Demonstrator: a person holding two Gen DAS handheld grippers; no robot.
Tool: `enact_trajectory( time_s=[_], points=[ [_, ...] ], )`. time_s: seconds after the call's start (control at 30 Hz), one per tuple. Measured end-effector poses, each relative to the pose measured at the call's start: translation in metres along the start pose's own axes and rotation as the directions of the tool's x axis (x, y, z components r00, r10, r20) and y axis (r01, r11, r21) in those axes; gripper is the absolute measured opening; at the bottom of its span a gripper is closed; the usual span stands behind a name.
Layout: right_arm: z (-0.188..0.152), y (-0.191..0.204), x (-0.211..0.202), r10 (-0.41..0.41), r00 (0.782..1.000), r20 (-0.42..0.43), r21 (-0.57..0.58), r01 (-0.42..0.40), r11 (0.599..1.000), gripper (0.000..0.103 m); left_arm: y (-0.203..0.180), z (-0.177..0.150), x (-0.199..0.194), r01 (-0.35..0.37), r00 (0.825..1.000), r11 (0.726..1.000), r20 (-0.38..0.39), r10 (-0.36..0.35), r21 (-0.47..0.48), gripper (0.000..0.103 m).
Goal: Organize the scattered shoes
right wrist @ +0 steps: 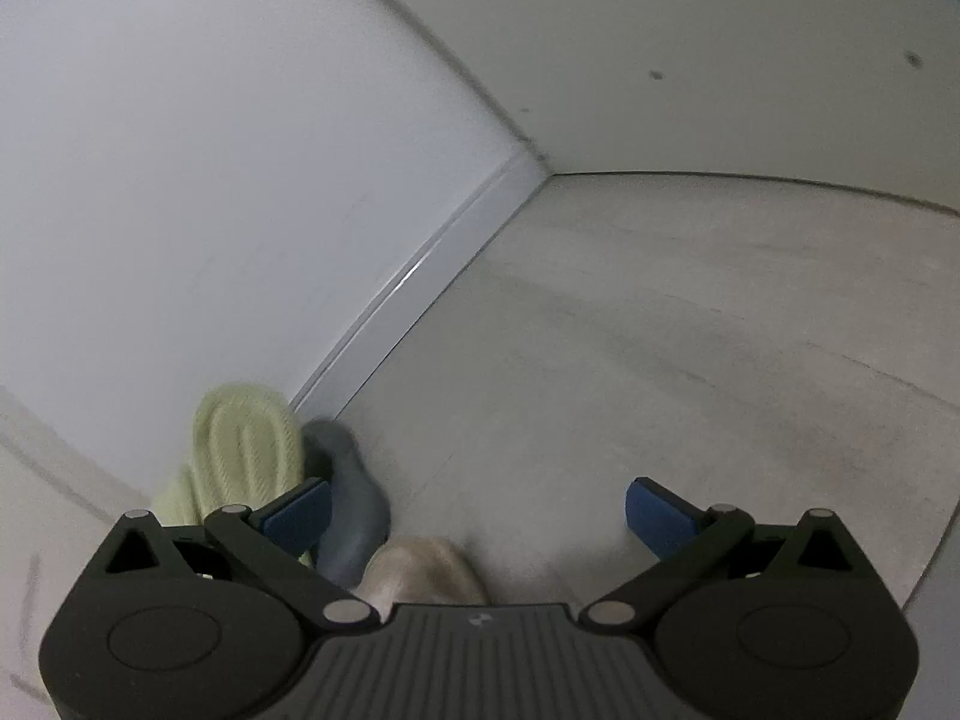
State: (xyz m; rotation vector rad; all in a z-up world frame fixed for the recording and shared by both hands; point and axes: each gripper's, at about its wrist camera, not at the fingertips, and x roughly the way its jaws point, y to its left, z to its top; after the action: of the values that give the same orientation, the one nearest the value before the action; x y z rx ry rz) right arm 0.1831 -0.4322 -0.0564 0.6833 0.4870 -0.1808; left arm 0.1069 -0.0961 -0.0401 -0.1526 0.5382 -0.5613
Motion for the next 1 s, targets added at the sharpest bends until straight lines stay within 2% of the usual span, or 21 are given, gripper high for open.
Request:
enact_trajectory(
  time_s=[0.07, 0.13, 0.23, 0.27, 0.3, 0.33, 0.37, 0.4, 0.43, 0.47, 0.57, 0.67, 0.77, 0.83, 0.87, 0.93, 0.97, 1.0],
  points=[
    [-0.005, 0.014, -0.014, -0.023, 0.999, 0.022, -0.107, 0.025, 0.994, 0.096, 0.016, -0.001, -0.024, -0.090, 0.996, 0.995, 0.030, 0.089, 0.038, 0.065],
    [-0.016, 0.033, -0.037, -0.056, 0.998, 0.041, -0.258, 0.065, 0.964, 0.093, 0.027, 0.002, -0.036, -0.157, 0.987, 0.987, 0.041, 0.155, 0.029, 0.073],
    [-0.035, 0.058, -0.064, -0.113, 0.993, 0.024, -0.453, 0.112, 0.885, 0.082, 0.040, 0.012, -0.052, -0.199, 0.975, 0.978, 0.094, 0.204, -0.054, 0.075],
    [-0.036, 0.061, -0.067, -0.124, 0.992, 0.005, -0.473, 0.112, 0.874, 0.080, 0.045, 0.016, -0.057, -0.206, 0.969, 0.974, 0.118, 0.216, -0.089, 0.076],
    [-0.037, 0.064, -0.070, -0.136, 0.991, -0.017, -0.491, 0.110, 0.864, 0.071, 0.049, 0.021, -0.063, -0.211, 0.963, 0.969, 0.142, 0.228, -0.125, 0.077],
    [-0.036, 0.064, -0.070, -0.146, 0.987, -0.062, -0.481, 0.099, 0.871, 0.060, 0.051, 0.025, -0.064, -0.210, 0.961, 0.969, 0.154, 0.229, -0.129, 0.079],
    [-0.035, 0.062, -0.068, -0.157, 0.983, -0.092, -0.466, 0.097, 0.879, 0.058, 0.052, 0.029, -0.070, -0.214, 0.957, 0.969, 0.171, 0.232, -0.121, 0.079],
    [-0.036, 0.058, -0.065, -0.187, 0.972, -0.146, -0.449, 0.103, 0.888, 0.058, 0.053, 0.033, -0.077, -0.225, 0.951, 0.967, 0.189, 0.244, -0.116, 0.079],
    [-0.041, 0.055, -0.062, -0.231, 0.955, -0.185, -0.478, 0.118, 0.870, 0.058, 0.054, 0.036, -0.084, -0.237, 0.944, 0.965, 0.206, 0.256, -0.114, 0.080],
    [-0.051, 0.054, -0.059, -0.287, 0.938, -0.194, -0.545, 0.140, 0.827, 0.058, 0.057, 0.037, -0.092, -0.235, 0.942, 0.965, 0.218, 0.256, -0.120, 0.080],
    [-0.066, 0.051, -0.054, -0.375, 0.906, -0.198, -0.627, 0.176, 0.759, 0.058, 0.065, 0.034, -0.105, -0.217, 0.941, 0.967, 0.235, 0.244, -0.135, 0.081],
    [-0.069, 0.050, -0.037, -0.299, 0.902, -0.310, -0.559, 0.082, 0.825, 0.057, 0.072, 0.030, -0.111, -0.263, 0.929, 0.956, 0.234, 0.287, -0.127, 0.081],
    [-0.077, 0.069, -0.035, -0.325, 0.901, -0.288, -0.606, 0.091, 0.790, 0.055, 0.080, 0.026, -0.115, -0.323, 0.911, 0.940, 0.232, 0.341, -0.113, 0.081],
    [-0.083, 0.085, -0.030, -0.298, 0.897, -0.328, -0.618, 0.035, 0.786, 0.053, 0.088, 0.025, -0.119, -0.335, 0.902, 0.928, 0.229, 0.365, -0.161, 0.081],
    [-0.087, 0.093, -0.027, -0.280, 0.893, -0.351, -0.621, 0.001, 0.783, 0.053, 0.093, 0.024, -0.122, -0.319, 0.904, 0.928, 0.231, 0.359, -0.192, 0.081],
    [-0.098, 0.112, -0.023, -0.210, 0.878, -0.430, -0.623, -0.120, 0.773, 0.053, 0.098, 0.023, -0.125, -0.301, 0.905, 0.925, 0.236, 0.354, -0.232, 0.081],
    [-0.105, 0.123, -0.021, -0.186, 0.869, -0.459, -0.633, -0.172, 0.755, 0.053, 0.100, 0.023, -0.125, -0.303, 0.902, 0.920, 0.237, 0.361, -0.248, 0.081],
    [-0.118, 0.140, -0.021, -0.188, 0.867, -0.461, -0.689, -0.217, 0.692, 0.053, 0.102, 0.022, -0.125, -0.306, 0.898, 0.914, 0.239, 0.369, -0.265, 0.081]
  ],
)
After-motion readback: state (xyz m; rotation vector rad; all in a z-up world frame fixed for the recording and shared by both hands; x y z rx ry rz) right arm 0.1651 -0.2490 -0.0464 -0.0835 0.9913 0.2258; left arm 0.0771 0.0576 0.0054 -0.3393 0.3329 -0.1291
